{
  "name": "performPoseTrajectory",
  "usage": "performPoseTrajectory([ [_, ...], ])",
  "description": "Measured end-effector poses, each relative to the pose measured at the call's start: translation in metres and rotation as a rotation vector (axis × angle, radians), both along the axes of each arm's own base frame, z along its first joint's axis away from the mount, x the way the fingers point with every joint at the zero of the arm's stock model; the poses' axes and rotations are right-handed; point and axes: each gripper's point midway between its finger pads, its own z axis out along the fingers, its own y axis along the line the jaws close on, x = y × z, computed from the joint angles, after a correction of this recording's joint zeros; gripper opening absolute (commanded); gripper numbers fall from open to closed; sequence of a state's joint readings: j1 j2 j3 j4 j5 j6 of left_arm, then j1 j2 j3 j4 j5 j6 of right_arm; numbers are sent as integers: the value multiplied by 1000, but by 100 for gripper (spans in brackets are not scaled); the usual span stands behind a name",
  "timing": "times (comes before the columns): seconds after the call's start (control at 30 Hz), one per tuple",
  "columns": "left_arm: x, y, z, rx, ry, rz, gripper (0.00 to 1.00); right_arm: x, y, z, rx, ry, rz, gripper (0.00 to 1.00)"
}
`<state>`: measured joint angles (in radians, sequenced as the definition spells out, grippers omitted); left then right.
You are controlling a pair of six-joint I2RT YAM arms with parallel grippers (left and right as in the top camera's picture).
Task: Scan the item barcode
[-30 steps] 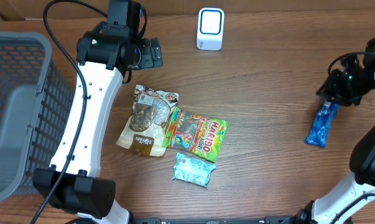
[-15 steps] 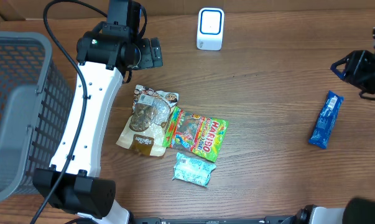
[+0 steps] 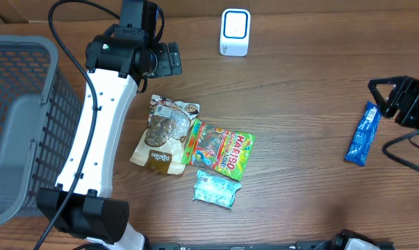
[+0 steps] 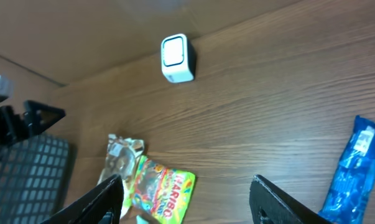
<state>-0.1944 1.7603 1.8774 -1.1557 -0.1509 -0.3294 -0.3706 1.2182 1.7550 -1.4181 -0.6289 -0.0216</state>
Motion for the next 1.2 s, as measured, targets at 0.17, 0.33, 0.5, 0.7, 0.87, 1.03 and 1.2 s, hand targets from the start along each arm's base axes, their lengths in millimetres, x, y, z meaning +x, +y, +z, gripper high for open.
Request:
performPoseTrajectory([
  [0.17,0,0,0,0,0,0,100,-5,4,-6,26,42,7,68],
  [0.33,0,0,0,0,0,0,100,-6,4,-7,29,49,8,68],
  [0.5,0,0,0,0,0,0,100,-7,5,-8,32,51,10,68],
  [0.7,0,0,0,0,0,0,100,-8,6,-8,36,55,12,68],
  [0.87,0,0,0,0,0,0,100,-8,6,-8,37,59,13,68],
  [1.03,0,0,0,0,0,0,100,-9,6,-9,39,64,13,68],
  [1.2,0,0,0,0,0,0,100,-9,6,-9,39,65,14,69],
])
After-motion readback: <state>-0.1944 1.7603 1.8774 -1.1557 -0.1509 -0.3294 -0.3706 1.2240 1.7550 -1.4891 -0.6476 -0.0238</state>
